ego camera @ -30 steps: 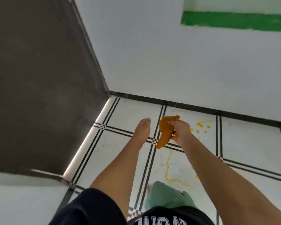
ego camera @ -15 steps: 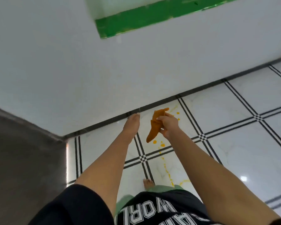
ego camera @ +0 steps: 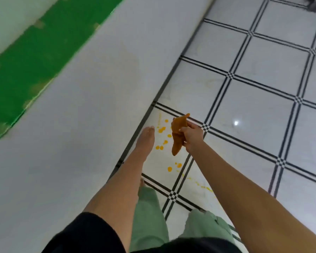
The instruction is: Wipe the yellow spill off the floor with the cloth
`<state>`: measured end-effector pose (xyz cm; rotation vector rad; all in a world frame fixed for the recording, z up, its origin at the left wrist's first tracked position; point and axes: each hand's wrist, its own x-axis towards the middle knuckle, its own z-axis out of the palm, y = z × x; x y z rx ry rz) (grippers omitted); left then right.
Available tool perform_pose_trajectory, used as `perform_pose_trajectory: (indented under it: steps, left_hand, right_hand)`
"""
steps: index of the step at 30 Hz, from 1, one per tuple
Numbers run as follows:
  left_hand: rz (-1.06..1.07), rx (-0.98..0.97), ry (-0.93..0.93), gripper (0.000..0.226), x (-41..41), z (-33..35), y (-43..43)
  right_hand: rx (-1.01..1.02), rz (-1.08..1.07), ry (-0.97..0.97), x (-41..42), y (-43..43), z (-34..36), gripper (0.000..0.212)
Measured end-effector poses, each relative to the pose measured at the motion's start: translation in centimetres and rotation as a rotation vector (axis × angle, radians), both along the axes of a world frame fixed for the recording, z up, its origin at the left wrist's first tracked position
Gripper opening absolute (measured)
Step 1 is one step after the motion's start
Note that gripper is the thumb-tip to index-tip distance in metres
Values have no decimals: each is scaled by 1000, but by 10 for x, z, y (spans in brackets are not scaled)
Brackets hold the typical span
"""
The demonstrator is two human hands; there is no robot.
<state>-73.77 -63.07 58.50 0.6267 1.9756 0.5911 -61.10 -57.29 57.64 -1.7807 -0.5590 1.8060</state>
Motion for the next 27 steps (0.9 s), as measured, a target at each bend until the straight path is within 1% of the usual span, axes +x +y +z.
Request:
perform_pose_trajectory:
  steps: [3, 6, 8, 11, 13, 16, 18, 19, 20, 22, 25, 27]
  left_hand:
    - [-137, -27, 1, 49, -36, -38, 36]
    - [-182, -52, -20, 49, -56, -81, 61]
    - [-202, -55, -28, 48, -64, -125, 82]
    - [-171, -53, -70, 48, -70, -181, 102]
    - [-154, -63, -58, 48, -72, -229, 116]
    - [-170, -31, -18, 48, -78, -297, 132]
    - [-176, -15, 17, 48, -82, -349, 142]
    - [-191, -17, 39, 49, -84, -373, 146]
    - [-231, -21, 85, 50, -85, -412, 151]
    - [-355, -30, 218, 52, -88, -464, 159]
    - [-553, 32, 432, 53, -85, -551, 175]
    - [-672, 80, 519, 57, -80, -602, 192]
  right_hand:
    - [-67, -158, -56, -19, 21, -36, 45]
    - [-108, -240, -102, -32, 36, -74, 46]
    - [-135, -291, -98, -43, 54, -120, 47]
    - [-139, -300, -61, -57, 76, -173, 48]
    - [-133, -284, -7, -65, 94, -219, 48]
    - [-72, -198, 123, -67, 117, -284, 47]
    - [-39, -109, 135, -65, 130, -339, 48]
    - [-40, -73, 108, -64, 134, -365, 51]
    - [-45, -45, 67, -64, 139, -405, 54]
    - [-24, 31, -46, -61, 146, -456, 55]
    - [93, 182, -227, -57, 160, -533, 53]
    - [199, 332, -370, -55, 174, -578, 51]
